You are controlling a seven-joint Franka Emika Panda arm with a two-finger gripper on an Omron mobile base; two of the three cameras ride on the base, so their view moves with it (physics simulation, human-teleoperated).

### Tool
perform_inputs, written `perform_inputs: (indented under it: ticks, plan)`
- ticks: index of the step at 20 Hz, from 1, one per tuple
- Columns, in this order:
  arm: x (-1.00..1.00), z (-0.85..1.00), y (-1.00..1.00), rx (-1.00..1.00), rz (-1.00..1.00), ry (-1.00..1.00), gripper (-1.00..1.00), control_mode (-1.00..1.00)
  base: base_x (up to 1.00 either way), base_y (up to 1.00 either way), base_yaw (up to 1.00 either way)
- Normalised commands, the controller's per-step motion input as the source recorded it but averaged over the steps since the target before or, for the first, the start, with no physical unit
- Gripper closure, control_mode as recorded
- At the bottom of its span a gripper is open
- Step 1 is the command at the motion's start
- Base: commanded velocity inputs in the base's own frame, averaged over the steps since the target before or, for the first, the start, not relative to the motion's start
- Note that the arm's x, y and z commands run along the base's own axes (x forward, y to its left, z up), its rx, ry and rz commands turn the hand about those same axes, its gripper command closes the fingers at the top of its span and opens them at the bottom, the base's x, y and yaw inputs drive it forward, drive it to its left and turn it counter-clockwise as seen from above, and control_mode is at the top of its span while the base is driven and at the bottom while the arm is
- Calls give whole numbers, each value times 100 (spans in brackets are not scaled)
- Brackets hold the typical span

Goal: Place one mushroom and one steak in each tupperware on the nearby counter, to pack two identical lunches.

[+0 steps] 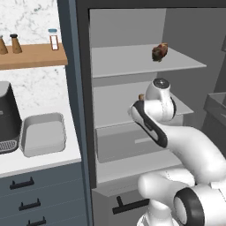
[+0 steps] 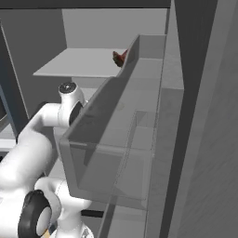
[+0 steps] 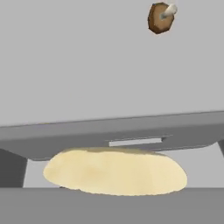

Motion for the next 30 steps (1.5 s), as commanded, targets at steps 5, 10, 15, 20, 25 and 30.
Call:
perform_inputs:
  ticks: [5, 10, 15, 20, 25, 30]
  plan:
    - [-90, 67, 0, 0, 0, 0, 100, -100, 0, 0, 0]
    - [-100, 43, 0, 0, 0, 0, 100, -100, 0, 0, 0]
    - [-79, 11, 0, 0, 0, -2, 100, -100, 0, 0, 0]
    - [-10, 0, 0, 0, 0, -1, 100, -100, 0, 0, 0]
    - [-1, 0, 0, 0, 0, 0, 100, -100, 0, 0, 0]
    - [-22, 0, 0, 0, 0, 0, 100, 100, -31, 0, 0]
